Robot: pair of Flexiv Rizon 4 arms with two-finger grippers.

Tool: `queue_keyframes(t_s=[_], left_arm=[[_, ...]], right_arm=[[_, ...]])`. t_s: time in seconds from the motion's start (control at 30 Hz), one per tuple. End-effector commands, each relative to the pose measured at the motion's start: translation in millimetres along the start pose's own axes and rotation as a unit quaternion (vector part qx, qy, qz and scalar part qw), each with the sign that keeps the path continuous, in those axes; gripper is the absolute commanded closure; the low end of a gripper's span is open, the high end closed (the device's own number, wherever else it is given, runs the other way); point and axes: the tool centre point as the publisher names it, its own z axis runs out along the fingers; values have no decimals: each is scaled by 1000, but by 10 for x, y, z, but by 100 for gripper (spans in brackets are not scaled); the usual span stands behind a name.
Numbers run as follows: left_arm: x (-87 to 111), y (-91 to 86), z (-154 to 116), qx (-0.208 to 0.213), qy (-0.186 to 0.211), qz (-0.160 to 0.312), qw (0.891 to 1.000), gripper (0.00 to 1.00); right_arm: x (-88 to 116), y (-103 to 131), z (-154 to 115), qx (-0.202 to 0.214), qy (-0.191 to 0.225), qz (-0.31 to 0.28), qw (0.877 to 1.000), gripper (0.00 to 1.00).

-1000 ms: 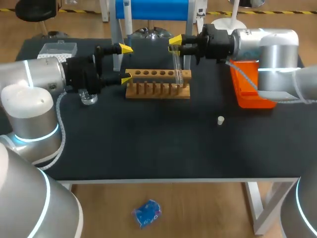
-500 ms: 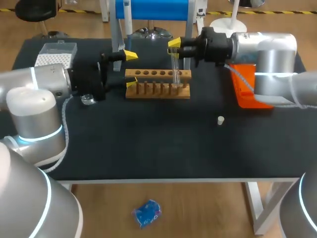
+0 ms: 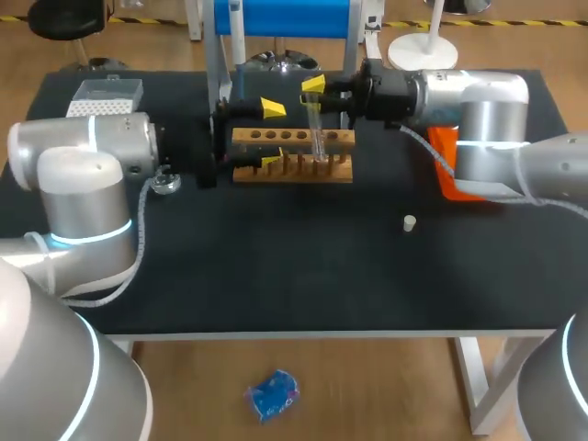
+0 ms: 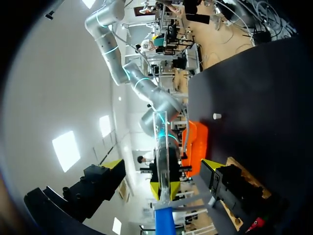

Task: Invert the test tube, pick up the pipette, mount the tip to pipette, aspirate from beaker and dispense into the tube, eject the tip, return the pipette, and cap with the stopper.

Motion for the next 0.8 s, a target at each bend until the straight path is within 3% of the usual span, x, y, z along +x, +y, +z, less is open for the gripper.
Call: queue_keyframes(t_s=[0.03,0.73,0.8], left_arm=[[68,68,175,4,-12,6,1000,0],[42,27,365,18,-10,6,1000,0],[43,19,367,19,-9,6,1000,4]], right_arm=[[-9,75,23,9,2,1,1000,100],[-62,196,187,12,-1,-10,1000,100],[-66,200,203,11,-1,-10,1000,100]])
